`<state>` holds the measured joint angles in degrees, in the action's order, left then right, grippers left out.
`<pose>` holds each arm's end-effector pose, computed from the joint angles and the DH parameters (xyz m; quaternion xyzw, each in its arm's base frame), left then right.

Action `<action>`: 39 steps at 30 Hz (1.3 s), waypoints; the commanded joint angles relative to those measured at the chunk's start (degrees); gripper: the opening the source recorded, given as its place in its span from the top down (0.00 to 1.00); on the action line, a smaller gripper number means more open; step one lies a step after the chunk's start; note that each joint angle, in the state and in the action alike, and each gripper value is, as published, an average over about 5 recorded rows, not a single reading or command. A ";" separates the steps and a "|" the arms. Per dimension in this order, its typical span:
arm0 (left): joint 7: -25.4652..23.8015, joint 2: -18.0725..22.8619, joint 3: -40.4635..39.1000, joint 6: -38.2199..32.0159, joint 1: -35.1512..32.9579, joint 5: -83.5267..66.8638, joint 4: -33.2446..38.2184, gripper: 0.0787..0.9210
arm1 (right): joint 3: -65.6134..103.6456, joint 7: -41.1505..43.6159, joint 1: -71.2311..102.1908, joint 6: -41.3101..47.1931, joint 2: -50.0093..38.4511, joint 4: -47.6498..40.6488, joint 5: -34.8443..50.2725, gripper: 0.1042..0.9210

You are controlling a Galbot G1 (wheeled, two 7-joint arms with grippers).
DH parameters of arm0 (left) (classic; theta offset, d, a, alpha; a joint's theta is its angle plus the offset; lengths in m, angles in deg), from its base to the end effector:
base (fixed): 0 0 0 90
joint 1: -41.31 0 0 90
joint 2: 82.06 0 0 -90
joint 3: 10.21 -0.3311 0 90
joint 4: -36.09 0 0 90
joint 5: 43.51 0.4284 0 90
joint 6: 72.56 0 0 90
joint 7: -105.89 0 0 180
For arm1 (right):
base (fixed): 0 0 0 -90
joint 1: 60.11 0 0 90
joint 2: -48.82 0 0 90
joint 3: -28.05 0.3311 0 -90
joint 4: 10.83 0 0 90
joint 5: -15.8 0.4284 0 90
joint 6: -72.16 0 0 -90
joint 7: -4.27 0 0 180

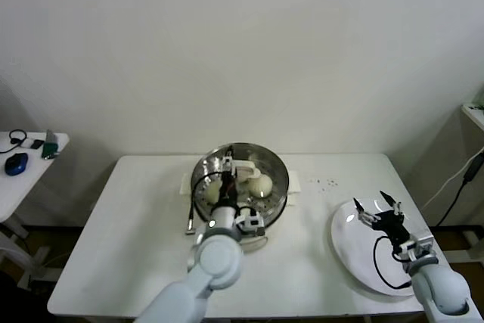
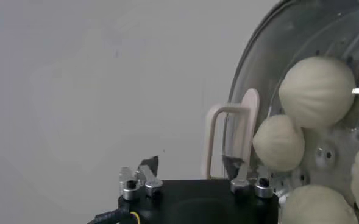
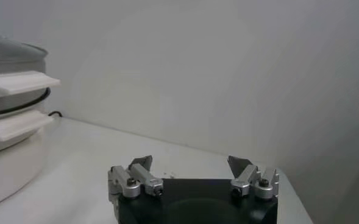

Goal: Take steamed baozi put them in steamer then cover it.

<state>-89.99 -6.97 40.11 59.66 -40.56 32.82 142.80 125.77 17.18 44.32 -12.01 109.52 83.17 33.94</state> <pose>0.3506 -0.1997 -0.2210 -0.0328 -0.7433 -0.6679 0.0173 0.3517 -0.1975 -0.3327 0.0712 -0.9853 0.0888 0.1273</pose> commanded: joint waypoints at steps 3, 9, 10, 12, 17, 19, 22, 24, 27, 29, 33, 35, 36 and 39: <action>4.40 -5.85 2.58 1.29 -7.60 -15.10 14.37 0.17 | -0.09 -1.40 -0.37 2.77 0.03 0.42 1.78 0.12; 10.73 -9.53 8.73 -3.31 -13.64 -24.23 19.93 0.12 | -0.17 -1.33 -0.23 2.85 0.07 0.66 1.58 0.12; 12.23 -10.20 10.26 -4.78 -14.87 -26.19 20.41 0.12 | -0.10 -1.32 -0.20 2.82 0.08 0.71 1.54 0.12; 16.13 -11.17 13.66 -7.86 -17.35 -30.83 20.64 0.12 | 0.03 -1.24 -0.09 2.76 0.03 0.87 1.40 0.12; 26.20 -12.21 24.66 -19.49 -23.93 -49.59 20.67 0.12 | 0.36 -0.94 0.31 1.99 0.00 1.66 1.09 0.12; 27.03 -10.86 31.69 -26.04 -26.92 -56.02 20.44 0.12 | 0.60 -0.75 0.70 1.59 0.18 2.34 1.49 0.12; 26.73 -8.45 41.58 -32.56 -31.38 -65.07 19.93 0.12 | 0.92 -0.25 1.61 0.80 0.53 3.26 1.79 0.12; 26.39 -6.75 46.26 -35.48 -34.46 -70.07 19.30 0.12 | 1.06 0.05 2.20 0.16 0.91 3.69 1.79 0.12; 25.81 -3.74 50.71 -40.31 -38.53 -75.13 16.97 0.12 | 1.35 0.44 3.11 -0.77 1.86 4.45 1.72 0.12; 25.15 -1.41 52.50 -43.22 -40.86 -77.99 14.77 0.12 | 1.54 0.71 3.81 -1.32 2.57 5.05 1.69 0.12; 23.41 1.64 53.42 -47.73 -44.35 -81.53 9.82 0.12 | 1.66 1.05 4.94 -2.64 3.73 5.97 1.53 0.12; 22.39 2.42 53.19 -49.86 -45.55 -82.36 7.52 0.12 | 1.62 1.15 5.35 -3.66 4.21 6.30 1.16 0.12; 21.84 2.70 53.08 -50.80 -46.00 -82.64 6.57 0.12 | 1.61 1.21 5.52 -4.17 4.40 6.41 0.96 0.12; 20.37 3.24 52.66 -53.07 -46.94 -83.03 4.60 0.12 | 1.64 1.37 5.98 -5.57 4.81 6.70 0.72 0.12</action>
<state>-68.26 -8.89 83.80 25.30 -77.38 -35.64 155.60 127.28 18.13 48.52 -14.03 112.77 88.42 35.15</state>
